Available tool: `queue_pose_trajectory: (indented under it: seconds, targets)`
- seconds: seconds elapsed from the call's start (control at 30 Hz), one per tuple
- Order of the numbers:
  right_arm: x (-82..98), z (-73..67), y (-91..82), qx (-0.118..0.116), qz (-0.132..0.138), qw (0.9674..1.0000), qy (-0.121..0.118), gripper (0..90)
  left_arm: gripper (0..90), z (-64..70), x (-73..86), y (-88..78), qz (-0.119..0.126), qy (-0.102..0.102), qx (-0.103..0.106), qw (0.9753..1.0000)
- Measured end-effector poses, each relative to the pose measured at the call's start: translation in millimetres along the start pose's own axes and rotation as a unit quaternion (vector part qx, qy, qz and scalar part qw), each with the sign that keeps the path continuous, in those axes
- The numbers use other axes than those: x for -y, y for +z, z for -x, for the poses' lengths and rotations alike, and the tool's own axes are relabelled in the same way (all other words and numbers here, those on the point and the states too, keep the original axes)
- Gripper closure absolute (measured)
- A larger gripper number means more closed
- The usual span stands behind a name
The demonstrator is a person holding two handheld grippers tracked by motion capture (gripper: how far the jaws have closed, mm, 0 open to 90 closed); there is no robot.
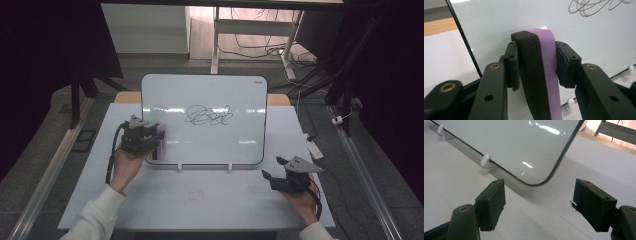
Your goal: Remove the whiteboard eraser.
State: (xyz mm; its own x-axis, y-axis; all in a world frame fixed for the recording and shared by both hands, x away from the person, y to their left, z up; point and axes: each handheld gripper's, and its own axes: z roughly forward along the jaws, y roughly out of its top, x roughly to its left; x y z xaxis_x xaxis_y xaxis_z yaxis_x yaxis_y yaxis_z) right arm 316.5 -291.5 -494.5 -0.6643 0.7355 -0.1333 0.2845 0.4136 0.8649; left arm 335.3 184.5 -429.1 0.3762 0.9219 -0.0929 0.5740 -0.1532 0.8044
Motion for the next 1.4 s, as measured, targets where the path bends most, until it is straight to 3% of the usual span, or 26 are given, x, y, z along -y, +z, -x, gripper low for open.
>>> queue_pose_trajectory:
  seconds: [0.33,0.63,0.93,1.4]
  targets:
    - [-1.3,-1.2,-1.4,0.001,0.005,1.0000,-0.001,25.2,58.4,9.4,-5.1,-17.6,0.024,0.007,0.043,0.9988]
    - [-2.2,-3.0,-1.5,-0.003,0.008,1.0000,0.004,25.4,58.5,20.4,-5.8,-20.1,0.031,0.021,0.077,0.9963]
    - [-6.2,-7.1,-2.0,-0.014,0.017,0.9997,0.006,25.4,58.5,35.6,-6.0,-20.3,0.044,0.042,0.116,0.9914]
    - [-13.8,-19.8,1.3,-0.036,0.022,0.9991,0.008,25.5,58.5,59.3,-4.7,-10.7,0.041,0.068,0.151,0.9852]
